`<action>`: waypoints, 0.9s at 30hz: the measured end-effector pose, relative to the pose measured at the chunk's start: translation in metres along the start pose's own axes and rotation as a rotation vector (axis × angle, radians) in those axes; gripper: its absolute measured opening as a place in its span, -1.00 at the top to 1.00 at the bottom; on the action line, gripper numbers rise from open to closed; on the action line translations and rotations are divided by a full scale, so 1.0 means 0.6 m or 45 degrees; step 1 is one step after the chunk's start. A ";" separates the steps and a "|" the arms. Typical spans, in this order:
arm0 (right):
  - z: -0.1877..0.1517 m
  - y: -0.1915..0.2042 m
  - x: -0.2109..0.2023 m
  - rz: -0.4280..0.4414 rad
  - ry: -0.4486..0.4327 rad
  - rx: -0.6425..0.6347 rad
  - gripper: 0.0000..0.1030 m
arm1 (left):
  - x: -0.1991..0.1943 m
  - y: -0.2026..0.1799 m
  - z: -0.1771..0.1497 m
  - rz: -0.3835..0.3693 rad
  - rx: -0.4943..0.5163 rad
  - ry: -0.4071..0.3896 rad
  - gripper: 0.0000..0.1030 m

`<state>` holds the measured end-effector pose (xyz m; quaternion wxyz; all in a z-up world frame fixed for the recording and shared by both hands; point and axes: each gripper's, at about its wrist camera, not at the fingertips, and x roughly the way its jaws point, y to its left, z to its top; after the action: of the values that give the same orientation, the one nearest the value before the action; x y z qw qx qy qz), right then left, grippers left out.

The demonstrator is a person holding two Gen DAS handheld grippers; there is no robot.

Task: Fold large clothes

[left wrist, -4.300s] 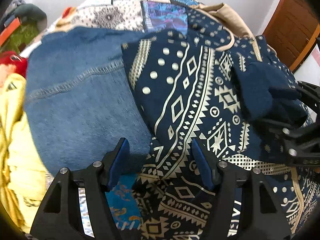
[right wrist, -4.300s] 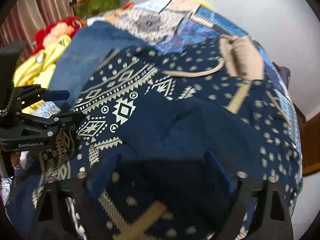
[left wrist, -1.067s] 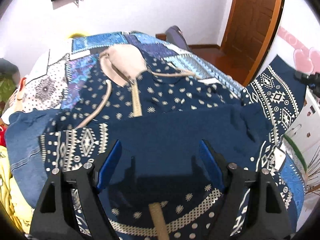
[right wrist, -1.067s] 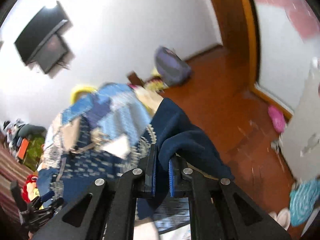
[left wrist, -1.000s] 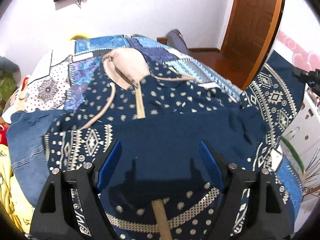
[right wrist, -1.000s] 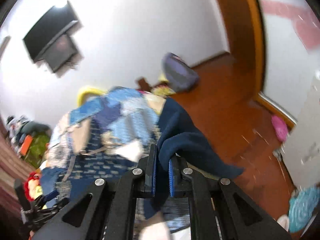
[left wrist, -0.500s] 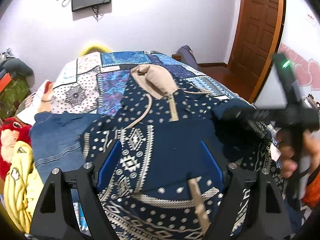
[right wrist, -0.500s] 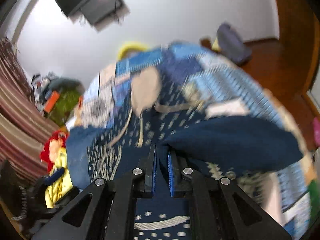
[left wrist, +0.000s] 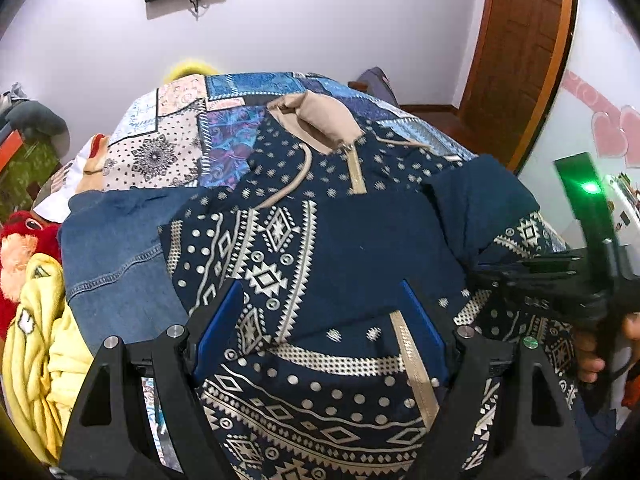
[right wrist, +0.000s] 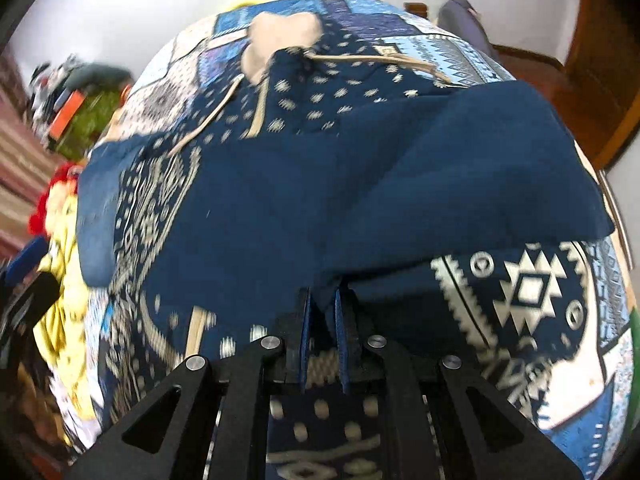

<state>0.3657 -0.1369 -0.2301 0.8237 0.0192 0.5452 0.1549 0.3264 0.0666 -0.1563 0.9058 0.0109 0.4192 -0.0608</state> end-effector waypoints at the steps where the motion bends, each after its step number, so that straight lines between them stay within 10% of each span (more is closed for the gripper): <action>1: -0.006 0.000 -0.006 -0.005 0.004 -0.017 0.85 | 0.000 -0.005 -0.001 -0.001 0.010 0.004 -0.54; 9: -0.059 -0.068 -0.078 0.160 -0.004 0.041 0.85 | 0.002 -0.084 0.032 -0.032 0.125 0.011 -0.54; 18: -0.092 -0.219 -0.198 -0.156 -0.274 0.123 0.85 | 0.060 -0.252 0.121 -0.199 0.300 0.059 -0.54; 27: -0.126 -0.351 -0.195 -0.229 -0.255 0.314 0.85 | 0.201 -0.438 0.143 -0.261 0.563 0.239 -0.54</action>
<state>0.3046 -0.3798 -0.1985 0.8757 0.0863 0.4749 0.0098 0.4375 -0.2122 -0.1839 0.8277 0.1717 0.4769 -0.2410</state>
